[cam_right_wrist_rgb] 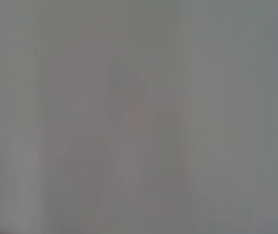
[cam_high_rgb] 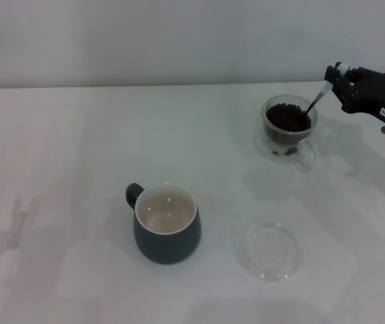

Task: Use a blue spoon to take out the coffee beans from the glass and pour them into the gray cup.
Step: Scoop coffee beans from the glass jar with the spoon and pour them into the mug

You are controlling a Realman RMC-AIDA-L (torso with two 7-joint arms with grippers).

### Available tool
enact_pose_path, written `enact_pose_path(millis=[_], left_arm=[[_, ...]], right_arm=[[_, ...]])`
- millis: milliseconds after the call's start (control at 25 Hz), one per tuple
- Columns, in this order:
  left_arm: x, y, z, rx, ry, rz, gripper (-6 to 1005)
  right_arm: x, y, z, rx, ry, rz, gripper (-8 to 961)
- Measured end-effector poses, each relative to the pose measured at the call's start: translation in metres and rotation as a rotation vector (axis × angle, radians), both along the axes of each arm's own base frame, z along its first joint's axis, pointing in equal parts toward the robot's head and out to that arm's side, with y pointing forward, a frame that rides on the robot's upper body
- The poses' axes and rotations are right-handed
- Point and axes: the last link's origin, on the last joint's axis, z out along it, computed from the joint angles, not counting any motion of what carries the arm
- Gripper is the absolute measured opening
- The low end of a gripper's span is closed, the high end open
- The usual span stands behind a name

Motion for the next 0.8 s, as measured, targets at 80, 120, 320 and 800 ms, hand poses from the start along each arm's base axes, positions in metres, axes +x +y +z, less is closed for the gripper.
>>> enact_pose_path(millis=[80,120,320,800], left_arm=[[0.0,0.0,0.0,0.0,0.001,-0.001,688],[0.0,0.0,0.0,0.0,0.001,-0.001,688],[0.002,0.003,0.0,-0.001,0.002,-0.008,689],[0.0,0.008,0.005,0.009,0.016,-0.006,689]], right_arm=[[0.003,0.001,-0.001,-0.013,0.048,-0.043,172],[0.004,0.001,-0.001,-0.022,0.08,-0.065,172],[0.01,0.001,-0.002,-0.035,0.222,-0.166,175],[0.018,0.002,-0.004,-0.065,0.517,-0.333,182]])
